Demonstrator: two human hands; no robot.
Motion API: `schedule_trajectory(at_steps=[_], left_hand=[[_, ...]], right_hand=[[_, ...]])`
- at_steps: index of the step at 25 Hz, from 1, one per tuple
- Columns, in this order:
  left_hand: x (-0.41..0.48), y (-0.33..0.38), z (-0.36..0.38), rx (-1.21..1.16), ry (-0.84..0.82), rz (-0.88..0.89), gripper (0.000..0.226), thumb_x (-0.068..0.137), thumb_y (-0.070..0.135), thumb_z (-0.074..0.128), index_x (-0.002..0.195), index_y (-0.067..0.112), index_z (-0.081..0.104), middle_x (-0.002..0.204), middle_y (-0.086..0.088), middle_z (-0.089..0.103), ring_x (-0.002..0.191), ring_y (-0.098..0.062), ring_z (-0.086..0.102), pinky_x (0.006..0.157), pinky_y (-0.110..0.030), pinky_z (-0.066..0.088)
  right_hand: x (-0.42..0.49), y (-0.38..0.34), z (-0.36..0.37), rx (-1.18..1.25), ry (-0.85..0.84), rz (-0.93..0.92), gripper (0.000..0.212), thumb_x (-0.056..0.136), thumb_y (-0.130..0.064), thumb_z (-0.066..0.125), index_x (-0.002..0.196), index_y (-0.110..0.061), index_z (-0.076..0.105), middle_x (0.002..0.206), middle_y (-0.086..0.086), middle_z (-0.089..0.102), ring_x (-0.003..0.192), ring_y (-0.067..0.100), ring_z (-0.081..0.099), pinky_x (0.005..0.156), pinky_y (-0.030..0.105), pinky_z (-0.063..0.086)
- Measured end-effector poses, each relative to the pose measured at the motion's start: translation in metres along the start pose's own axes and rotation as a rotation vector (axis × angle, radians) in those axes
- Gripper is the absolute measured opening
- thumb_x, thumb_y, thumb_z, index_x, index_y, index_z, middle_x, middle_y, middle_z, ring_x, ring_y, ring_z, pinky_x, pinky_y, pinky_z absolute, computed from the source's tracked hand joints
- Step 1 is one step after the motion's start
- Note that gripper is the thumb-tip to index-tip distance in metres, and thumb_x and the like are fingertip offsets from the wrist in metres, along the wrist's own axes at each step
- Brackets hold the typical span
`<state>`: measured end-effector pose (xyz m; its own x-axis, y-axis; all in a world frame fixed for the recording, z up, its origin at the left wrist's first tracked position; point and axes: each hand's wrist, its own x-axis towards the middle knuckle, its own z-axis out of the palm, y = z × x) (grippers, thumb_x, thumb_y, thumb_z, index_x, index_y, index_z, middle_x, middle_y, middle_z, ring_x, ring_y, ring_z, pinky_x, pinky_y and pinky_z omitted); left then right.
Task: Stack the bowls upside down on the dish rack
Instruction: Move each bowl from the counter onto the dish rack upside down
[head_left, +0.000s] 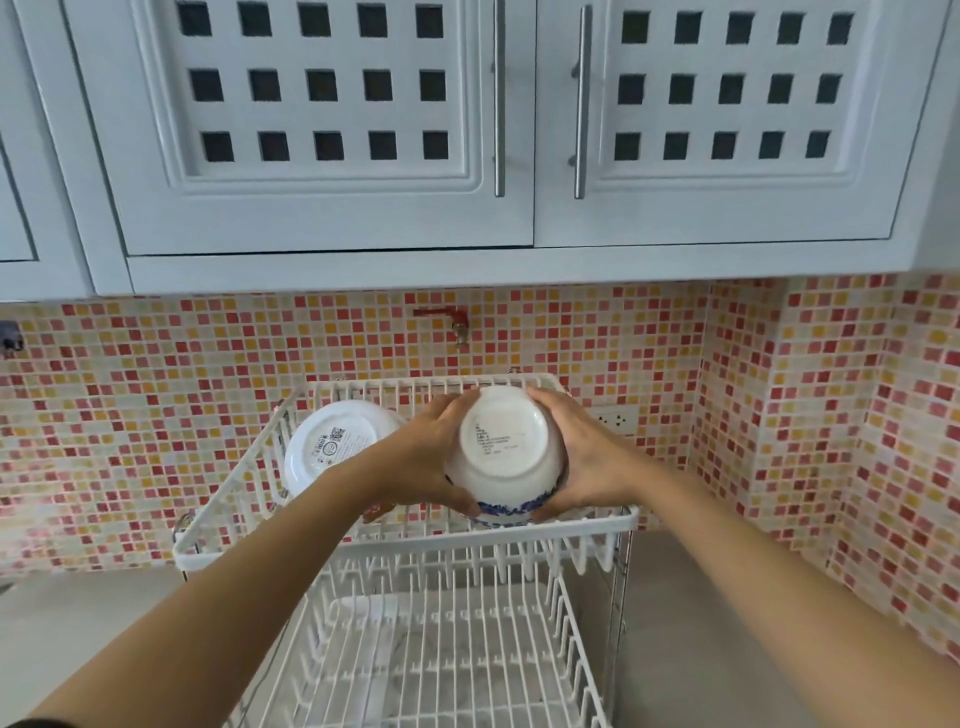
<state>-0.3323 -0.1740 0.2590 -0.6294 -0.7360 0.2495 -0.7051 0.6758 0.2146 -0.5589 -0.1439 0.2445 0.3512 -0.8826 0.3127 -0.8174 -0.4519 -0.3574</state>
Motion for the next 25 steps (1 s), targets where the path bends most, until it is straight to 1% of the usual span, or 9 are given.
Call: schedule_trajectory(at_steps=[5,8,10,13,17,19,21,23,25], left_hand=[[0.005,0.0,0.006,-0.012,0.018,-0.032,0.129,0.059,0.039,0.086,0.151,0.015,-0.001,0.158,-0.004,0.01,0.144,-0.023,0.016,0.117,-0.032,0.018],[0.005,0.001,0.008,-0.009,0.026,-0.028,0.128,0.059,0.035,0.086,0.151,0.014,-0.001,0.156,-0.005,0.012,0.144,-0.023,0.017,0.116,-0.032,0.019],[0.005,0.002,0.01,-0.007,0.036,-0.025,0.127,0.059,0.034,0.086,0.15,0.014,0.0,0.156,-0.005,0.012,0.144,-0.023,0.016,0.116,-0.032,0.02],[0.004,0.003,0.014,-0.02,0.044,-0.042,0.127,0.06,0.034,0.085,0.15,0.015,-0.002,0.158,-0.005,0.007,0.146,-0.023,0.008,0.118,-0.034,0.017],[0.003,0.003,0.017,-0.042,0.013,-0.089,0.13,0.063,0.031,0.084,0.15,0.018,-0.011,0.161,-0.005,-0.012,0.149,-0.022,-0.008,0.119,-0.039,0.013],[0.002,0.008,0.015,-0.032,-0.019,-0.114,0.132,0.065,0.028,0.083,0.149,0.018,-0.017,0.159,-0.005,-0.023,0.149,-0.024,-0.011,0.119,-0.039,0.012],[-0.001,0.013,0.011,-0.019,-0.055,-0.131,0.13,0.069,0.024,0.081,0.148,0.017,-0.022,0.156,-0.006,-0.031,0.148,-0.025,-0.016,0.12,-0.042,0.011],[-0.005,0.016,0.004,-0.026,-0.026,-0.118,0.119,0.075,0.019,0.074,0.149,0.018,-0.02,0.156,-0.005,-0.032,0.147,-0.027,-0.017,0.121,-0.045,0.01],[-0.014,0.022,-0.003,-0.068,0.065,-0.094,0.101,0.082,0.013,0.064,0.151,0.018,-0.011,0.159,-0.004,-0.024,0.149,-0.026,-0.012,0.121,-0.044,0.01]], right_hand=[[0.005,0.001,0.004,-0.084,0.007,0.022,0.136,0.048,-0.044,0.089,0.147,-0.027,-0.002,0.158,-0.002,0.007,0.144,0.017,0.014,0.116,0.035,0.017],[0.005,0.002,0.006,-0.142,0.007,0.025,0.137,0.05,-0.047,0.088,0.148,-0.024,-0.005,0.159,-0.002,0.001,0.146,0.019,0.011,0.117,0.038,0.02],[0.004,0.001,0.007,-0.188,0.014,0.025,0.137,0.051,-0.048,0.087,0.148,-0.024,-0.007,0.159,-0.002,-0.002,0.146,0.019,0.01,0.115,0.04,0.025],[0.003,-0.001,0.007,-0.246,0.011,0.028,0.136,0.052,-0.051,0.085,0.147,-0.026,-0.008,0.159,-0.002,-0.005,0.146,0.021,0.01,0.112,0.044,0.032],[0.003,0.0,0.009,-0.308,0.016,0.027,0.137,0.05,-0.059,0.082,0.147,-0.028,-0.009,0.16,0.002,-0.008,0.147,0.024,0.007,0.116,0.047,0.025],[0.003,0.002,0.008,-0.292,-0.023,0.067,0.14,0.051,-0.063,0.079,0.147,-0.029,-0.016,0.159,0.002,-0.017,0.148,0.025,-0.002,0.118,0.049,0.017],[-0.001,0.002,0.004,-0.237,-0.074,0.108,0.141,0.055,-0.064,0.077,0.144,-0.028,-0.025,0.156,-0.001,-0.029,0.146,0.02,-0.016,0.12,0.047,0.006],[-0.009,0.001,-0.003,-0.108,-0.098,0.146,0.134,0.065,-0.052,0.076,0.144,-0.025,-0.028,0.153,-0.004,-0.033,0.143,0.014,-0.024,0.12,0.043,-0.002],[-0.024,-0.007,-0.01,0.007,-0.075,0.167,0.117,0.077,-0.037,0.071,0.146,-0.024,-0.023,0.155,-0.007,-0.029,0.143,0.009,-0.022,0.121,0.041,-0.002]])
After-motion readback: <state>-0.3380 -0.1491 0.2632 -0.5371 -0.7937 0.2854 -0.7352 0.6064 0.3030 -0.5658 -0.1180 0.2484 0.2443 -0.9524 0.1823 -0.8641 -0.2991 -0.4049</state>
